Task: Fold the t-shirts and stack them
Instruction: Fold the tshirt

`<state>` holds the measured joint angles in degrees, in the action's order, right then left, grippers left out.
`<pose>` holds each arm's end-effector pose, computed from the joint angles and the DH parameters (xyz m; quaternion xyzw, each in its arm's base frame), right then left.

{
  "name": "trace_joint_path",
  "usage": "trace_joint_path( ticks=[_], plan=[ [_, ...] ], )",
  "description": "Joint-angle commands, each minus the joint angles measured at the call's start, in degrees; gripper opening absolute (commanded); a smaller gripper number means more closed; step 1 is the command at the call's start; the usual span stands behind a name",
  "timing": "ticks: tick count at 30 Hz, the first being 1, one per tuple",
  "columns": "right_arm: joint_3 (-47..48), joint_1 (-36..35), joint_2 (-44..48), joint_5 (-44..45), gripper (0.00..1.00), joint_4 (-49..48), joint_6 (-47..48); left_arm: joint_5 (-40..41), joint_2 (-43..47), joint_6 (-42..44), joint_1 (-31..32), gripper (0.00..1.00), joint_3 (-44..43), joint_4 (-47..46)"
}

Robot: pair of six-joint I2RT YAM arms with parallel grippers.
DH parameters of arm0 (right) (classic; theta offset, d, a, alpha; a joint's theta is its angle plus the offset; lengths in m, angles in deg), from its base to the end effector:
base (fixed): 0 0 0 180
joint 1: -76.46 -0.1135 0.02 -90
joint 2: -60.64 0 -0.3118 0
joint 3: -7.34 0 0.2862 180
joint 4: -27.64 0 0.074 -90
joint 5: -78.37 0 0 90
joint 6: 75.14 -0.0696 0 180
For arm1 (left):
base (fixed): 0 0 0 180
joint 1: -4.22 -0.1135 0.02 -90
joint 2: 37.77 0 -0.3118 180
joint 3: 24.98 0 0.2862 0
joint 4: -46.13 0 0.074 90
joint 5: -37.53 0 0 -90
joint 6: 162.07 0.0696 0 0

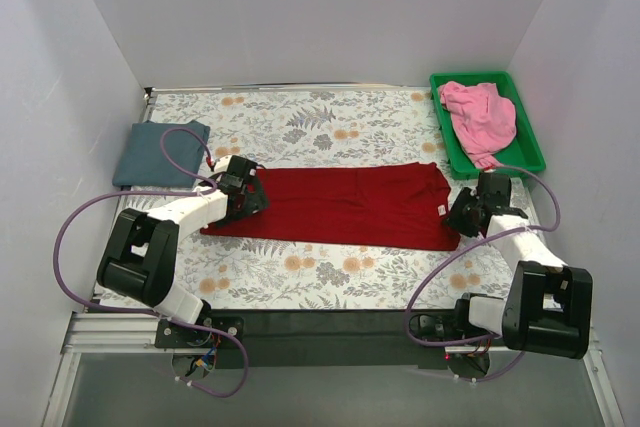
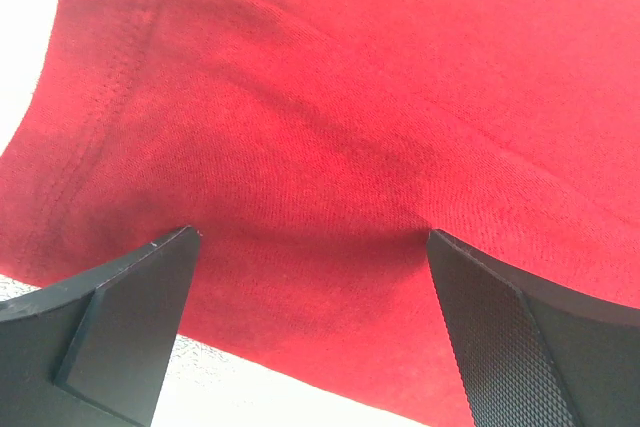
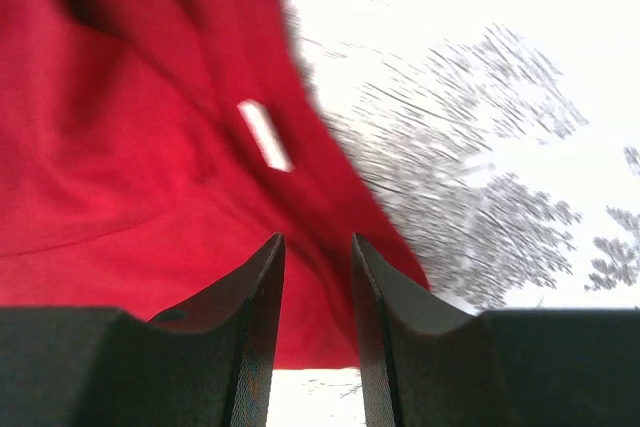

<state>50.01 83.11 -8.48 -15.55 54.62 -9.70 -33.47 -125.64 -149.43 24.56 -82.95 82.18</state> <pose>0.2494 -0.0243 0.1621 0.2449 0.9169 0.0809 0.3047 0.3018 -0.0877 0.1547 -0.4907 0.8313 -0.0485 0.2568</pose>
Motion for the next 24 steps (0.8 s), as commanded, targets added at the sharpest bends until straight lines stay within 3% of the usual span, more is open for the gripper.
trace_joint_path(
  ticks=[1, 6, 14, 18, 24],
  plan=[
    [7.7, -3.4, 0.5, -1.3, 0.34, -4.6, 3.9, 1.6, 0.2, 0.2, -1.4, 0.91, 1.1, 2.4],
    [18.2, -8.2, -9.2, -1.5, 0.34, -6.7, 10.4, 1.6, 1.0, 0.9, -1.4, 0.91, 1.4, 1.1],
    [32.7, -9.6, -26.7, -5.9, 0.34, -8.4, 13.4, 3.6, 0.6, -0.1, -1.4, 0.91, 1.7, 2.5],
    [35.8, -11.1, -32.3, -6.5, 0.34, -8.4, 14.4, 2.5, -0.5, -0.3, -1.4, 0.91, 1.7, 2.9],
    [34.7, -11.1, -35.6, 2.7, 0.33, -9.0, 12.5, 3.4, -0.9, -0.9, -1.4, 0.91, 1.9, 3.7]
  ],
)
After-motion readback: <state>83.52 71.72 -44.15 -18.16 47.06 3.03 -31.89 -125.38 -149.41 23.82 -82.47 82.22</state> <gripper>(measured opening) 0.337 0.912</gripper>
